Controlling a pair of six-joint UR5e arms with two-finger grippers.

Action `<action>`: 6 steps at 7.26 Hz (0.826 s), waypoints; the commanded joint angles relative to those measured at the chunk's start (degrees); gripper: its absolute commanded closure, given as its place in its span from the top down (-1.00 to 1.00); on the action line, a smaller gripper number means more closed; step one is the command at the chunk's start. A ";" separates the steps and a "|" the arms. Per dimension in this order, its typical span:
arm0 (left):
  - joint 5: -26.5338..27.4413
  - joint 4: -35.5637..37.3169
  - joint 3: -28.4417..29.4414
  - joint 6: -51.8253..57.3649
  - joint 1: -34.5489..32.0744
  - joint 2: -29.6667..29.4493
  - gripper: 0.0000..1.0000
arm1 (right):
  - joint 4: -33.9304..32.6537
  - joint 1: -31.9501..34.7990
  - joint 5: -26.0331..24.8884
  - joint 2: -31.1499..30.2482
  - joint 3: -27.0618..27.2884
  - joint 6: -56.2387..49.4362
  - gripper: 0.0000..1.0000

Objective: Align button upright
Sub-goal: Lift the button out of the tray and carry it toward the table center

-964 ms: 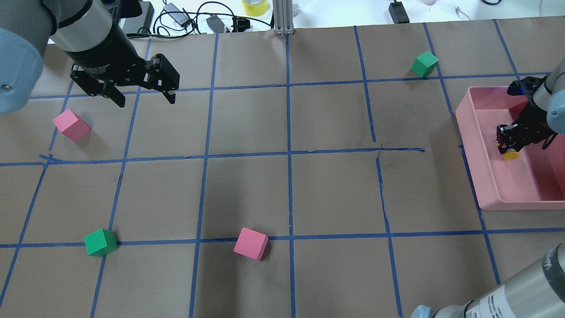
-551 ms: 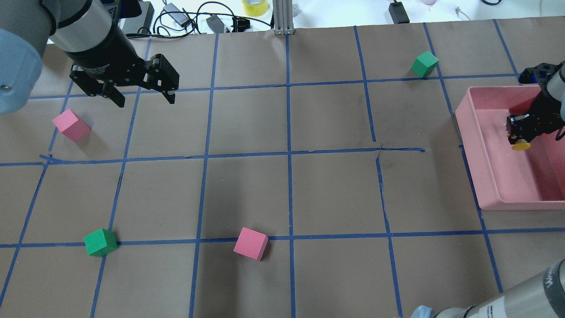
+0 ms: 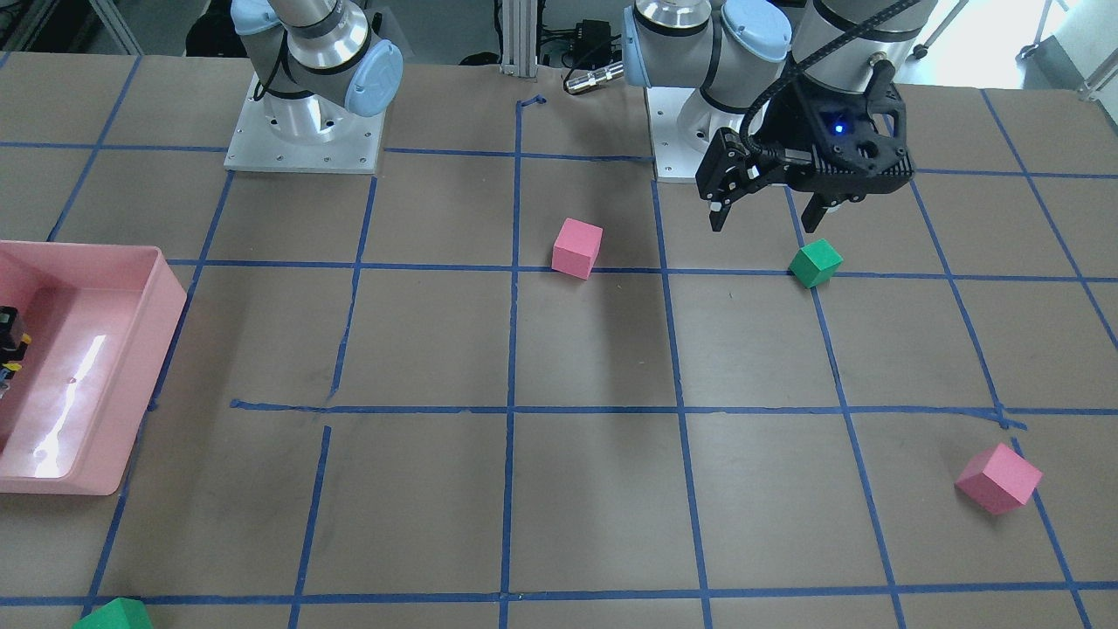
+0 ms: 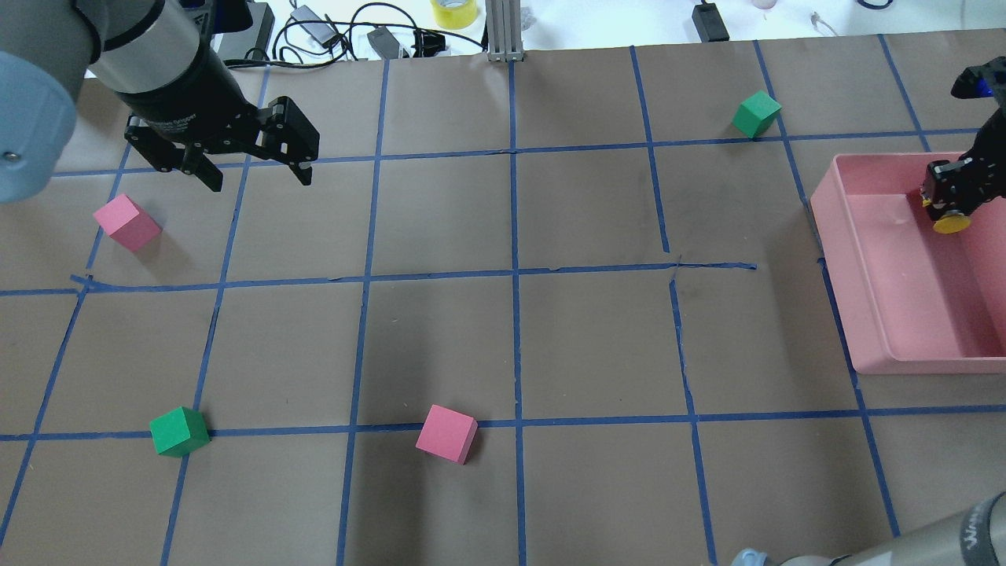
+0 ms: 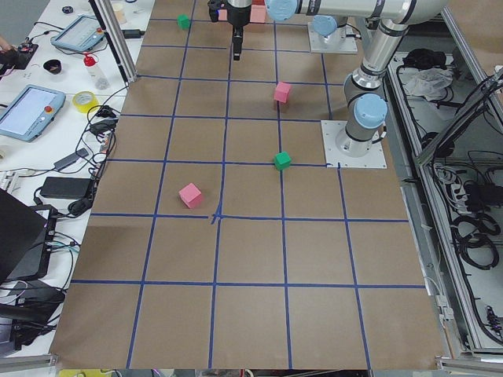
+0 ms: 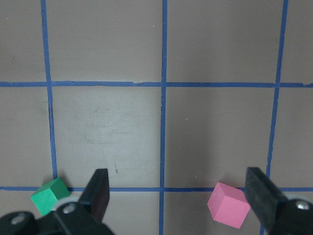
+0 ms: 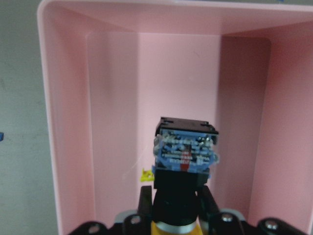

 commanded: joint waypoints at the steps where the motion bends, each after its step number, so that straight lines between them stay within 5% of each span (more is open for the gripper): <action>1: 0.00 0.00 0.02 0.00 -0.01 -0.08 1.00 | 6.89 10.24 -0.53 -0.89 -5.92 8.50 -1.00; 4: 0.00 0.00 0.03 0.00 0.08 0.00 1.00 | 4.57 29.93 0.00 2.08 -6.99 24.05 -1.00; 6: 0.00 0.00 0.11 0.00 -0.01 -0.17 1.00 | -3.75 38.47 2.70 8.57 -7.34 33.40 -1.00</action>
